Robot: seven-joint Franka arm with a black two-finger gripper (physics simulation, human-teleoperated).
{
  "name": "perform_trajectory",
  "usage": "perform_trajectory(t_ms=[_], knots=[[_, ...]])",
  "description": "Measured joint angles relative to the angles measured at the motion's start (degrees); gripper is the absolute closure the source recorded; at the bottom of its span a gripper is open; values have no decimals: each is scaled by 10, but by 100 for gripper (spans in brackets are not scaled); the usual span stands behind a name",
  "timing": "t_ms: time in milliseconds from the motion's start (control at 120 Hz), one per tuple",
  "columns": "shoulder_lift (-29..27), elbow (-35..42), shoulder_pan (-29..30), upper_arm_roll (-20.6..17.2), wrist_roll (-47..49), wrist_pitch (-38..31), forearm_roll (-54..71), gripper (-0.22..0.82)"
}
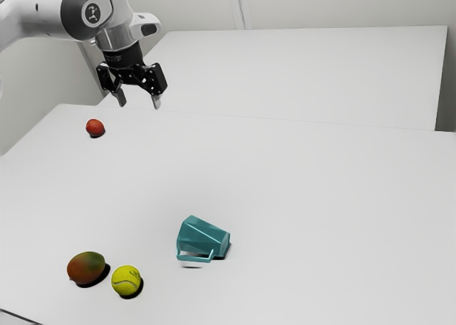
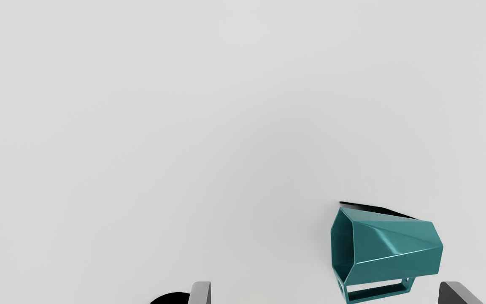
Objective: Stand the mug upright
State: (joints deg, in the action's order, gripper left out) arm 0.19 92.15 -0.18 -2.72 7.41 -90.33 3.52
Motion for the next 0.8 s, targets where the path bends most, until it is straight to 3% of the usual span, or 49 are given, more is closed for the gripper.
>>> perform_trajectory(t_ms=[442,800], knots=[[-38,34,0,2,-3,-1,-1,2],[-93,152,0,2,-8,-49,-44,2]])
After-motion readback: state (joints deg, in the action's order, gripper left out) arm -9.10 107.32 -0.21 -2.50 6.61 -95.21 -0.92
